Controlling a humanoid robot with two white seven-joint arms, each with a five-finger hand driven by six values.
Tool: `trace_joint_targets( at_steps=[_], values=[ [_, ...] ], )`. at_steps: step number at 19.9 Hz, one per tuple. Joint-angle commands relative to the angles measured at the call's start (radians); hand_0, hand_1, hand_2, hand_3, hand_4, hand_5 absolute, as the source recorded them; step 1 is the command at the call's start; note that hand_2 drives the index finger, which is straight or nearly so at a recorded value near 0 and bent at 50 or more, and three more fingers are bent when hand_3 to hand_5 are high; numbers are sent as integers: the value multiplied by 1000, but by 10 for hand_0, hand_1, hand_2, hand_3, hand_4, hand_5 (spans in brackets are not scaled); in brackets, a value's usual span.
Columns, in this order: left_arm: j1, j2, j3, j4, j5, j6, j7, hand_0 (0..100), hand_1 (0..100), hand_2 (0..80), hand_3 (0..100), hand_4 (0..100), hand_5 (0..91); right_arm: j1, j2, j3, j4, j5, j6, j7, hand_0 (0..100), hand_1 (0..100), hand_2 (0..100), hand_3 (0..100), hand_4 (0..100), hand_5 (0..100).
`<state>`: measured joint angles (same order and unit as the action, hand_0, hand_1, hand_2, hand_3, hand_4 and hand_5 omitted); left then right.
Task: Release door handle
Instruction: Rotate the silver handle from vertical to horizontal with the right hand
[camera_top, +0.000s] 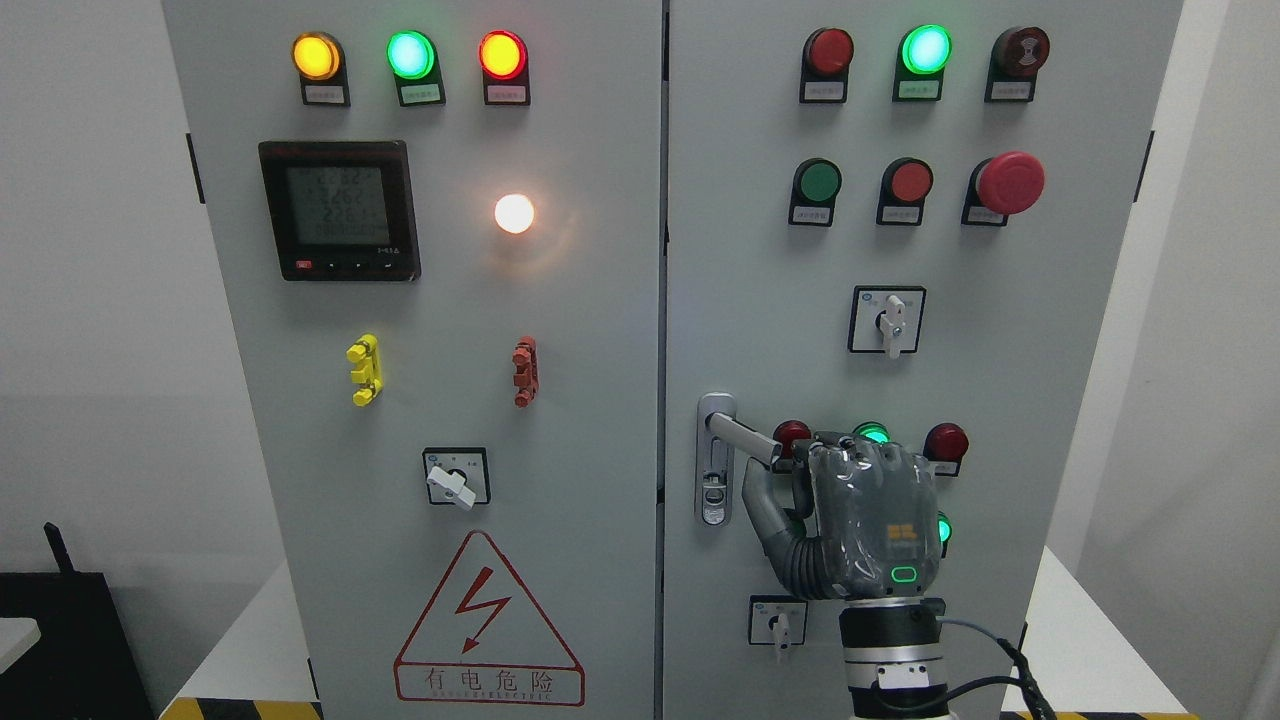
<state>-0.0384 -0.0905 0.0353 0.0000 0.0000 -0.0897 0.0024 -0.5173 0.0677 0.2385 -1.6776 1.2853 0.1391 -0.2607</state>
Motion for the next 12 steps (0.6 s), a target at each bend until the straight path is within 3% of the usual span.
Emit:
trace_joint_targets(
  at_steps=[1, 12],
  values=[
    [0, 0, 0, -9, -28, -1, 1, 120, 389, 0, 0, 0, 0, -4, 0, -5, -5, 0, 2, 0, 600, 438, 1000, 1000, 1000, 995],
    [0, 0, 0, -9, -28, -1, 1, 120, 389, 0, 0, 0, 0, -4, 0, -5, -5, -1, 0, 0, 599, 436, 1000, 1000, 1000, 995]
  ],
)
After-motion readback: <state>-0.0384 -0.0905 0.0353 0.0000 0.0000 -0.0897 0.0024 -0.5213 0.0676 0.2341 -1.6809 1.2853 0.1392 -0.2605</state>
